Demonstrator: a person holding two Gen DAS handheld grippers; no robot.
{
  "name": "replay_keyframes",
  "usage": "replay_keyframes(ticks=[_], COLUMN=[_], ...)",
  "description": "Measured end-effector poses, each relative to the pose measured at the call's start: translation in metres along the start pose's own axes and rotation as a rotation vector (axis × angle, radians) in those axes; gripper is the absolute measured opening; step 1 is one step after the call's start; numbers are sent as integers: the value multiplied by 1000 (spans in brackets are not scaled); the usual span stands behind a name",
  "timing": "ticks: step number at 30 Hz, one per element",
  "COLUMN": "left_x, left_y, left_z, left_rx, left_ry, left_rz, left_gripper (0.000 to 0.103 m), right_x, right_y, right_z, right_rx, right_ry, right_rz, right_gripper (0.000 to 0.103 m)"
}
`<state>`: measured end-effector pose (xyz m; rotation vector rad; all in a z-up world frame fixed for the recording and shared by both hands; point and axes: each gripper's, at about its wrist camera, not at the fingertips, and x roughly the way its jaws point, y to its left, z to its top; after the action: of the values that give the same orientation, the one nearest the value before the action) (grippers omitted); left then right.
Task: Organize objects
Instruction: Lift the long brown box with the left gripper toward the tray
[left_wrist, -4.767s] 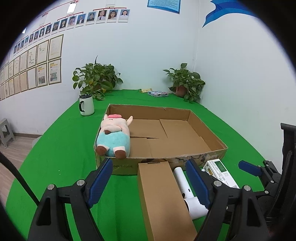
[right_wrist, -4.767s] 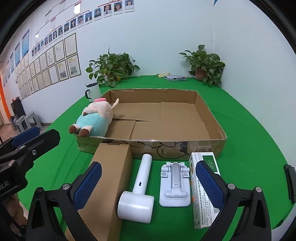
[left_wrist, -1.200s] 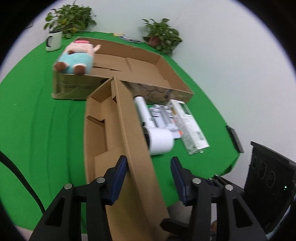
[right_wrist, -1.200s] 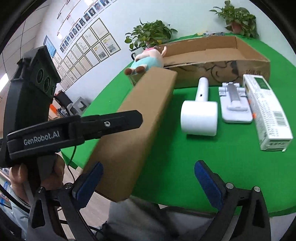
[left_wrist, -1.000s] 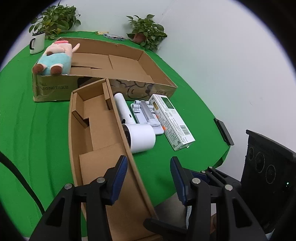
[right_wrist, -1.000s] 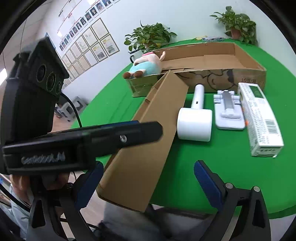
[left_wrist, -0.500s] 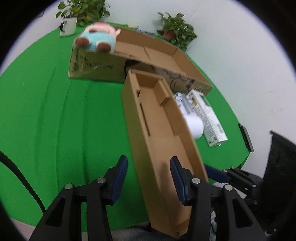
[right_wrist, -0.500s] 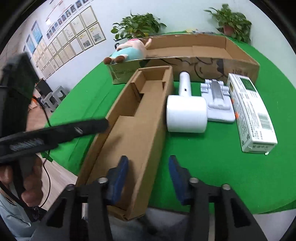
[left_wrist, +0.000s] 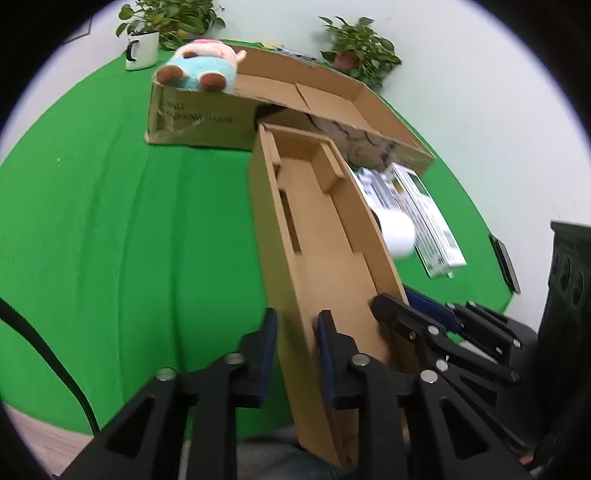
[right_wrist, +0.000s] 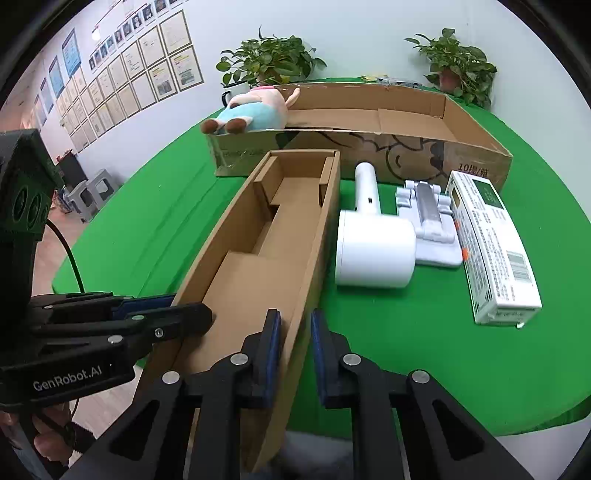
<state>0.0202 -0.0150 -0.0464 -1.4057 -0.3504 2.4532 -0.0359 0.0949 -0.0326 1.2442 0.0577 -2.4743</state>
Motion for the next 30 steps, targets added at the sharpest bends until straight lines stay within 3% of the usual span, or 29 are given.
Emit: replay_keyframes(ticks=[5,6,14,20,30], left_x=[14,13,1,-23,-78], left_y=[5,5,-4,-16,-52], left_z=[21,21,7,19,84], left_rx=[5,5,7,32,160], left_ry=[-11,-16,-49,-125,-319], left_rz=[7,-6,32,47,62], left_gripper=[21,16,16,15,15], right_x=[13,13,3,-23,-82], right_y=[-4,-3,5,10,4], right_z=[13,14,6,18,84], right_rx=[28,35,44,35,13], right_ry=[-19,-18,-46,-128,-336], right_rz=[-13,-10,-29,-23,-43], right_gripper=[14,12,9,8,8])
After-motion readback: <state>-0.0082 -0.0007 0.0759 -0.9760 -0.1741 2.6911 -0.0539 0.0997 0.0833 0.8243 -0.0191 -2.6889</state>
